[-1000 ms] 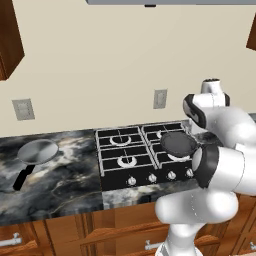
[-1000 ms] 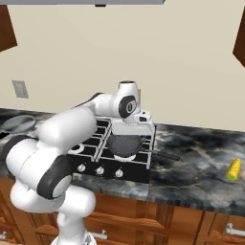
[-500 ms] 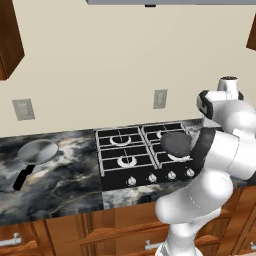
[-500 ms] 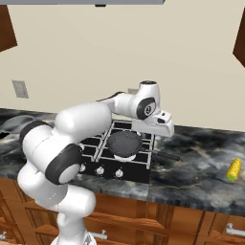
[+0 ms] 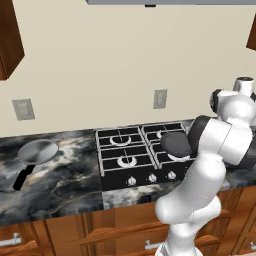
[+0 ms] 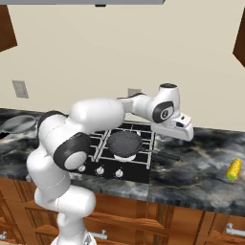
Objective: Place both pans onto different burners. Then place the corn and the chicken drumstick on different pans.
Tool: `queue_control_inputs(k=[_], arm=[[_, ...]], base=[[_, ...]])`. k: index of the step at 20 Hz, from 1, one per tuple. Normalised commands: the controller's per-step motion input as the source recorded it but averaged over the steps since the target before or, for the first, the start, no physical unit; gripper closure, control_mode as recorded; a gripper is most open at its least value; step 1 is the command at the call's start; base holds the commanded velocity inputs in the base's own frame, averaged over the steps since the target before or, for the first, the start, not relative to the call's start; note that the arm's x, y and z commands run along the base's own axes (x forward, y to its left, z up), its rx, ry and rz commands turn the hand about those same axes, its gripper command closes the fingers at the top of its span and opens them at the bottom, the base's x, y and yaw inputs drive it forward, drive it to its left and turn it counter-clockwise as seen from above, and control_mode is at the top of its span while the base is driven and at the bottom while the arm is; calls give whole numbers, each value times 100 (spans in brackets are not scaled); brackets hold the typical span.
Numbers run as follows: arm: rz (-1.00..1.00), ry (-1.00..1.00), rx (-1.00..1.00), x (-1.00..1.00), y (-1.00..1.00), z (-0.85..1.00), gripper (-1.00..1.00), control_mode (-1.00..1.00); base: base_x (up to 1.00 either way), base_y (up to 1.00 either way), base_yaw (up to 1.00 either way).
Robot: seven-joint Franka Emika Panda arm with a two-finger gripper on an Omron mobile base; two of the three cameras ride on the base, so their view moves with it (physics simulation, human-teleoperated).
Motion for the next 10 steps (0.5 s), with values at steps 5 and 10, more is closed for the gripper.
queue_control_inputs(k=[5,10], arm=[[-9,-1,0,7,-71,0,-100,-100],[-8,-3,1,3,-76,-2,-100,-100]], base=[[0,0,0],[0,0,0]])
